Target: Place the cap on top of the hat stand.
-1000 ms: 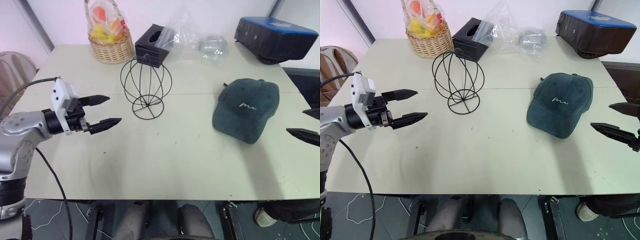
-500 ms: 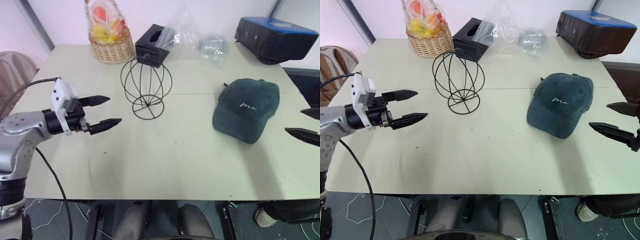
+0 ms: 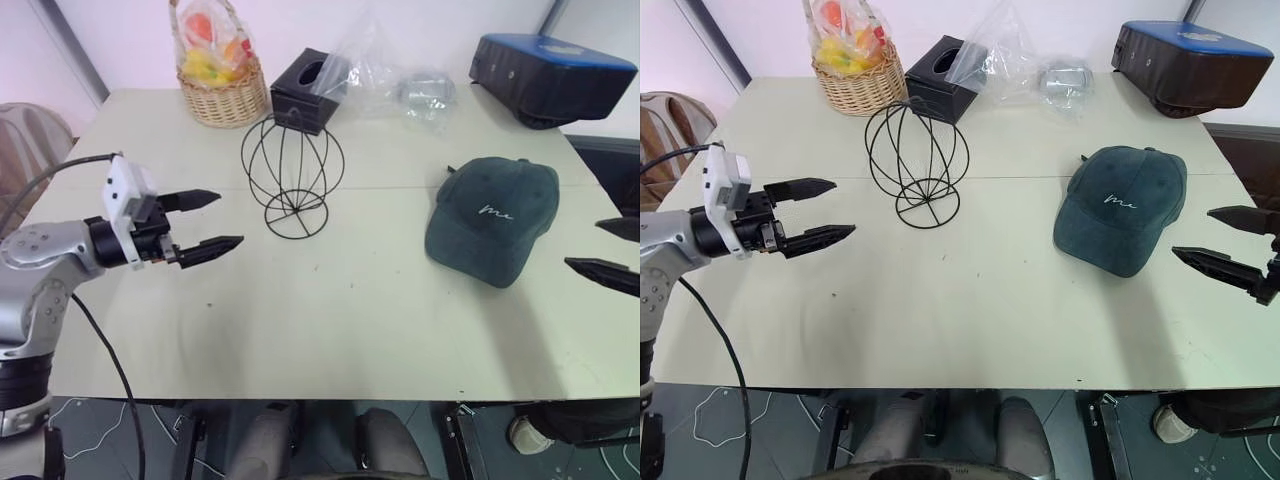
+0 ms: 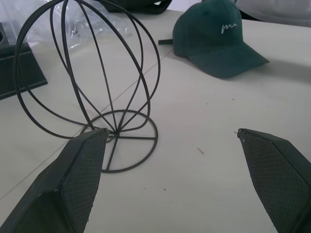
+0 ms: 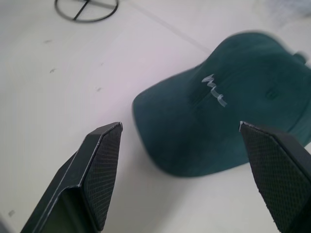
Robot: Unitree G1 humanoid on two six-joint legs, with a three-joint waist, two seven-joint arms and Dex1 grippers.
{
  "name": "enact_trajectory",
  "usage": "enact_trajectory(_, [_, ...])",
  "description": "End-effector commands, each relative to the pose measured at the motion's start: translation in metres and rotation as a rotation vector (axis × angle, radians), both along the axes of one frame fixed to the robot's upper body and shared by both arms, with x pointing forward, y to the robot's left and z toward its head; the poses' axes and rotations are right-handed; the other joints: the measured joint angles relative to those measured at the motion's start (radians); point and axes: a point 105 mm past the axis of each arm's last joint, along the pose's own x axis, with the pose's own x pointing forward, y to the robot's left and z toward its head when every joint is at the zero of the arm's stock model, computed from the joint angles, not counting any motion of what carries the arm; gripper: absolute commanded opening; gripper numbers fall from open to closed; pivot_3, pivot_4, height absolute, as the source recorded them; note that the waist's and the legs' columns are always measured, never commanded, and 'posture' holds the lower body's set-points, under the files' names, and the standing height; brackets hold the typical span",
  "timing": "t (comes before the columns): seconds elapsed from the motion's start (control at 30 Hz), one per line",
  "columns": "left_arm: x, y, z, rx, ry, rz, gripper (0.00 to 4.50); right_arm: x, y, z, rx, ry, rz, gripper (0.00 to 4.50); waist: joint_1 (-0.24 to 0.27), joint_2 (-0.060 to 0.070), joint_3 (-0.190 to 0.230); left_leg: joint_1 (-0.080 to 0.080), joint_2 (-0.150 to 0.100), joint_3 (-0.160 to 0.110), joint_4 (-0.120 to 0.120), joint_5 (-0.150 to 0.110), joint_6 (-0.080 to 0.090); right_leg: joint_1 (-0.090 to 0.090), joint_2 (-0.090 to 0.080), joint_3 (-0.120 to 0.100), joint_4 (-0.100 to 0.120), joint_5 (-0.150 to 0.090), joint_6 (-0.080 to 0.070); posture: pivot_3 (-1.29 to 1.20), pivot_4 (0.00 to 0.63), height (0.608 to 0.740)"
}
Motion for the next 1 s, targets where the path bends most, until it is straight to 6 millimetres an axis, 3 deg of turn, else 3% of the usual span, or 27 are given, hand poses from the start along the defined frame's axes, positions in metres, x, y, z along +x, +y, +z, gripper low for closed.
enact_trajectory(0.03, [0.0,-0.002,0.006,0.004,-0.034,-0.012,4.5,0.002,0.008,0.004,-0.077,-0.102,-0.025,3.92,0.0,0.0,0.0,0.0,0.0,0.0,0.0,0.0,0.0,0.0,0.0,0.0,0.0,0.0,0.0,0.0,0.15,0.74])
enact_trajectory(0.23, [0.002,-0.008,0.0,-0.012,-0.02,-0.034,4.5,-0.006,0.029,-0.014,-0.129,-0.169,-0.029,3.92,0.0,0.0,0.0,0.0,0.0,0.0,0.0,0.0,0.0,0.0,0.0,0.0,0.0,0.0,0.0,0.0,0.15,0.74])
enact_trajectory(0.43, [0.002,-0.016,-0.004,-0.032,-0.013,-0.064,4.5,-0.01,0.02,-0.023,-0.283,-0.241,-0.091,3.92,0.002,0.0,0.0,0.0,0.0,0.0,0.001,0.0,0.0,0.0,0.0,0.0,0.0,0.0,0.0,0.0,0.15,0.74])
enact_trajectory(0.53, [0.002,-0.019,-0.005,-0.034,-0.01,-0.073,4.5,-0.013,0.027,-0.037,-0.336,-0.257,-0.076,3.92,0.0,-0.001,0.0,0.0,0.0,0.0,0.001,0.0,0.0,0.0,0.0,0.0,0.0,0.0,0.0,0.0,0.15,0.74])
enact_trajectory(0.87, [0.002,-0.026,-0.003,-0.047,-0.025,-0.084,4.5,0.008,0.027,-0.055,-0.601,-0.551,-0.19,3.92,-0.002,0.0,-0.001,0.0,0.0,0.0,0.001,0.001,-0.001,0.0,0.001,0.0,0.001,0.0,0.0,0.0,0.15,0.74])
enact_trajectory(1.0, [-0.003,-0.026,-0.003,-0.05,-0.022,-0.086,4.5,0.013,0.03,-0.07,-0.675,-0.593,-0.189,3.92,-0.001,0.0,-0.001,0.001,0.0,0.0,0.001,0.003,-0.004,-0.002,0.001,0.0,0.001,0.0,0.0,0.0,0.15,0.74])
